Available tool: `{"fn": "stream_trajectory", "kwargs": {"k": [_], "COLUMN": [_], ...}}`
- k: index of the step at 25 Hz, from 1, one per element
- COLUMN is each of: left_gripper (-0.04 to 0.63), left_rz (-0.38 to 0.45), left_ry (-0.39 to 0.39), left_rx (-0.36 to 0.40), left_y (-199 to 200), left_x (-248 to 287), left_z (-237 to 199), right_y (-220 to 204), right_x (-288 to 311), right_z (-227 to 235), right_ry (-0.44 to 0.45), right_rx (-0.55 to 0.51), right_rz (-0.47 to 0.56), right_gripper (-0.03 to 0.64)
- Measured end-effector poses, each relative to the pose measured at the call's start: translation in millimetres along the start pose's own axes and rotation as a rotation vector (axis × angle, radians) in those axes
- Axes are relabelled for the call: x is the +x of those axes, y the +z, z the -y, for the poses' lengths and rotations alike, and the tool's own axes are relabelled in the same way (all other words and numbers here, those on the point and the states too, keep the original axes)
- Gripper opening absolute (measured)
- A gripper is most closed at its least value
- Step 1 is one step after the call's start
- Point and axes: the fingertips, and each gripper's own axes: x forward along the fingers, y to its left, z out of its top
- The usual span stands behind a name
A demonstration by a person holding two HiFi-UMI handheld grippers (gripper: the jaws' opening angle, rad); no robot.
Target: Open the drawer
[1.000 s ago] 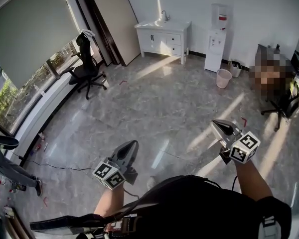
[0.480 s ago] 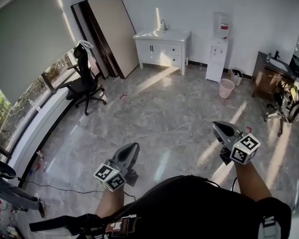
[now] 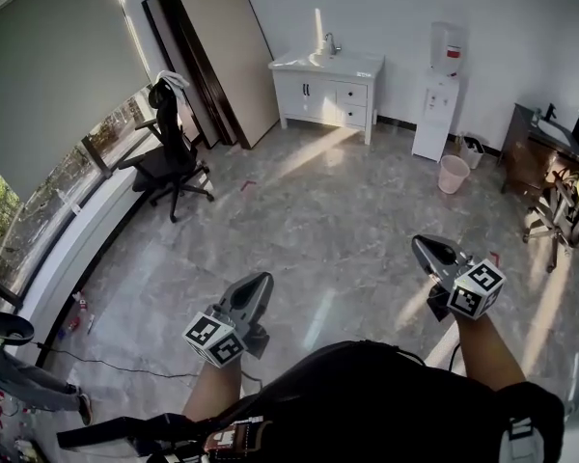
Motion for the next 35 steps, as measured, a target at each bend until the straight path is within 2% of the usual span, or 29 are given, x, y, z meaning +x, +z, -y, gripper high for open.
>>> {"fn": "stream_trajectory", "kwargs": {"k": [4, 10, 21, 24, 30, 35], "left_gripper": [-0.009, -0.009, -0.009, -0.009, -0.009, -0.009], "left_rz": [0.0, -0.005, 0.062, 0.084, 0.065, 0.056], "left_ry": [0.016, 0.08, 0.203, 0.215, 0.241, 0.236], "left_rx": [-0.007, 0.01, 0.017, 0.009, 0.002, 0.004], "left_y": [3.6, 6.6, 24.1, 20.6, 16.5, 22.0], "left_x": [16.7, 55.9, 177.8, 213.4, 265.8, 286.2], "left_z": [-24.0, -57.3, -125.6, -142.9, -172.4, -208.3], "right_y": [4.2, 1.3, 34.4, 39.6, 35.5, 28.9], "right_x": [33.4, 84.3, 191.6, 212.6, 249.0, 280.7], "right_z": [21.5, 70.9, 200.8, 237.2, 292.7, 312.8], "right_ry": [0.012, 0.084, 0.226, 0.253, 0.267, 0.259], "right_rx": [0.013, 0.033, 0.001, -0.002, 0.019, 0.023], "right_rz": [-0.003, -0.002, -0.017, -0.021, -0.023, -0.032], "right_gripper": [0.002, 0.002, 0.002, 0.002, 0.002, 0.002]}}
